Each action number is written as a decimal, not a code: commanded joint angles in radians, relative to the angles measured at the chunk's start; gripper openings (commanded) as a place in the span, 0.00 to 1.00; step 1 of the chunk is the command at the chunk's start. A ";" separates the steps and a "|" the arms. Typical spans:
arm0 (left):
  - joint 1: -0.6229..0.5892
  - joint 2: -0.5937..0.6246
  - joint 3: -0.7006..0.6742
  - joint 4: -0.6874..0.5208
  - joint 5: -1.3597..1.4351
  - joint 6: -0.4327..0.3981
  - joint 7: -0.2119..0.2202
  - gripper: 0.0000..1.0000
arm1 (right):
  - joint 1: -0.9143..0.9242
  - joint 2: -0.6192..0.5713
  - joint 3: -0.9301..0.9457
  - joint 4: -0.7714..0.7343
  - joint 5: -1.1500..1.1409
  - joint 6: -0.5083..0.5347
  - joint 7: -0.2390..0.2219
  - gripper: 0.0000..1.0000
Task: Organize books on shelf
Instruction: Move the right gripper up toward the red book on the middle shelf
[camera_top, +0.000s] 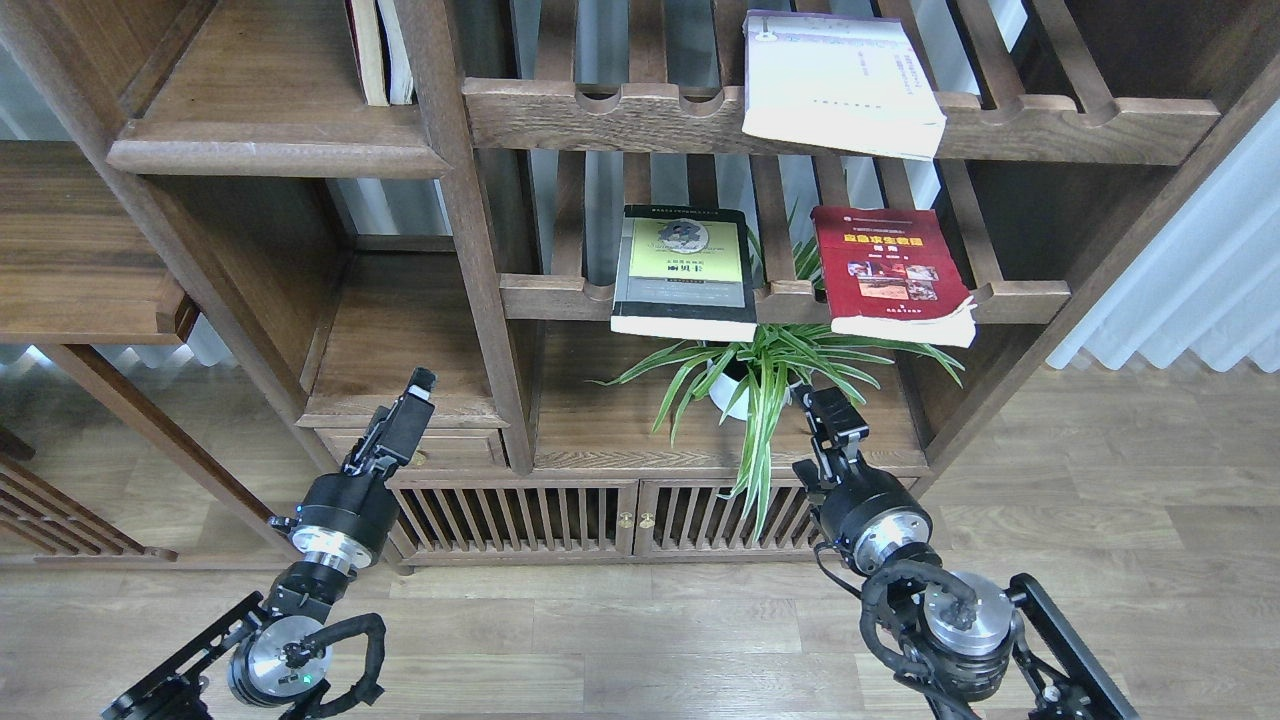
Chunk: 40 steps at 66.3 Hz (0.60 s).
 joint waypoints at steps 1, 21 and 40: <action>-0.001 0.012 -0.001 -0.013 0.000 -0.002 0.029 1.00 | 0.001 0.000 0.005 -0.001 -0.002 -0.008 0.000 1.00; -0.001 0.012 -0.003 -0.004 0.001 -0.002 0.121 1.00 | 0.020 0.000 0.009 -0.026 -0.005 -0.109 0.000 1.00; -0.007 0.014 -0.029 -0.004 0.001 -0.002 0.121 1.00 | 0.052 0.000 -0.006 -0.103 0.142 -0.109 -0.003 1.00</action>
